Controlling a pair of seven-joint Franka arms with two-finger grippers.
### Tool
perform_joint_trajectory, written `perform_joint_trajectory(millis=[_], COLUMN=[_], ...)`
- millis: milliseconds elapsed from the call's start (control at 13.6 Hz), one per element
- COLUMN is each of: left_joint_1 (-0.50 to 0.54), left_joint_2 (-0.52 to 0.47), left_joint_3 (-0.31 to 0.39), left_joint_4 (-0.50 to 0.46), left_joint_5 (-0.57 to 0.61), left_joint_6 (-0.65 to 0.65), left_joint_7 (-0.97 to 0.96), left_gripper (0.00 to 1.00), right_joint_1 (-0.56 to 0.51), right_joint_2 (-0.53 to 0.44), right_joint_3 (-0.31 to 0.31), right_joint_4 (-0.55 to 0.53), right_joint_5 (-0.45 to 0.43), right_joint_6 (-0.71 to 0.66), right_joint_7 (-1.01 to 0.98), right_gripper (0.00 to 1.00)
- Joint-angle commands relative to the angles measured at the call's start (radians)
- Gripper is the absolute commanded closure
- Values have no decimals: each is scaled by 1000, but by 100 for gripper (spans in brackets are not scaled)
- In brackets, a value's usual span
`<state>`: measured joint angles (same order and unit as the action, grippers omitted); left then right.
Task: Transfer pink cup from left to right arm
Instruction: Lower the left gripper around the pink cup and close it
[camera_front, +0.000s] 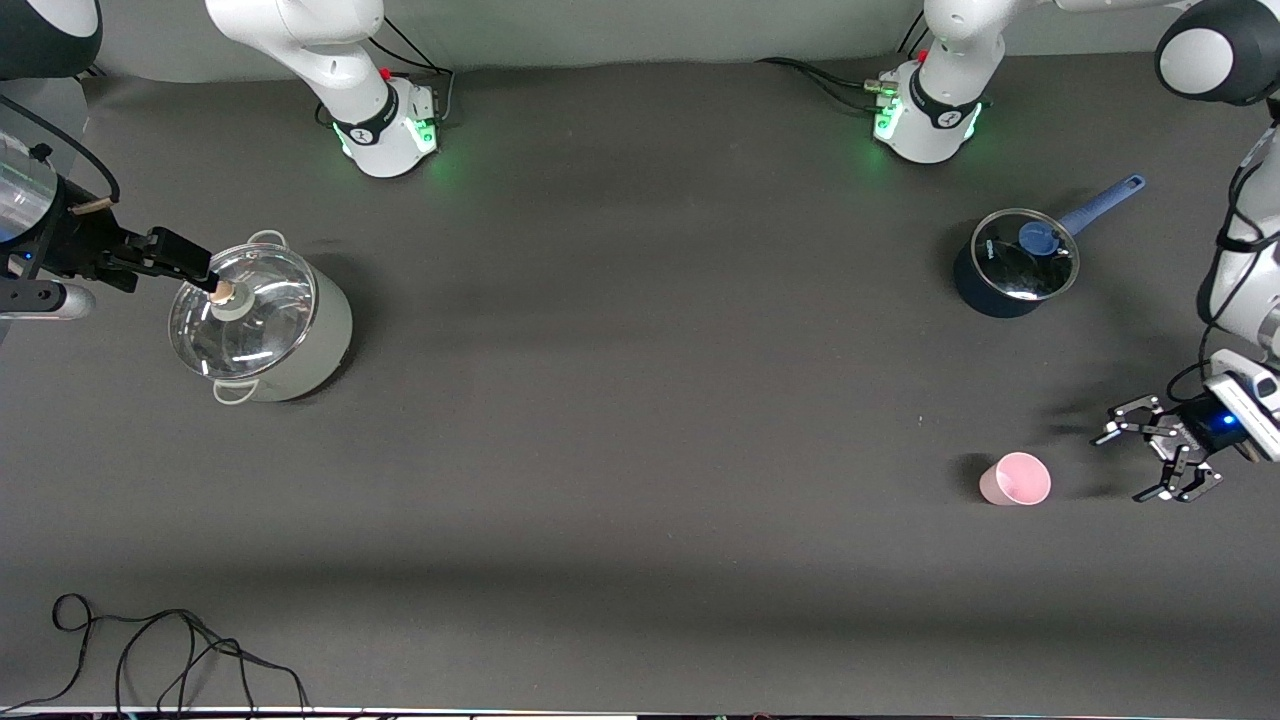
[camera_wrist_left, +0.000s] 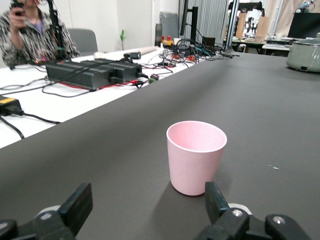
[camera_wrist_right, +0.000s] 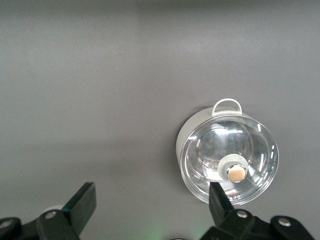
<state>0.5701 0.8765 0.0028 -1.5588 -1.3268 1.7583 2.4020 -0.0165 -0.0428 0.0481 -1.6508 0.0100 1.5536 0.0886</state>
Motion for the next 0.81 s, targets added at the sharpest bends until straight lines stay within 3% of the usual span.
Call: perform_joint_trajectory(millis=[0,734], left_joint_1=[2,-38], left_joint_2=[39,122], left_joint_3=[-6,-52], left_joint_4=[26,16], left_joint_5=[-37,-120], left_joint_6=[-16,-5], left_joint_7=[60,180], left_gripper=[0,0], right_joint_1=[-2,-5], right_joint_2=[6,6], right_joint_3=[6,4], right_joint_4=[17,19], right_joint_5=[-5,-5], right_joint_6=[-12,-24], right_joint_7=[-1,-4], right_gripper=[0,0])
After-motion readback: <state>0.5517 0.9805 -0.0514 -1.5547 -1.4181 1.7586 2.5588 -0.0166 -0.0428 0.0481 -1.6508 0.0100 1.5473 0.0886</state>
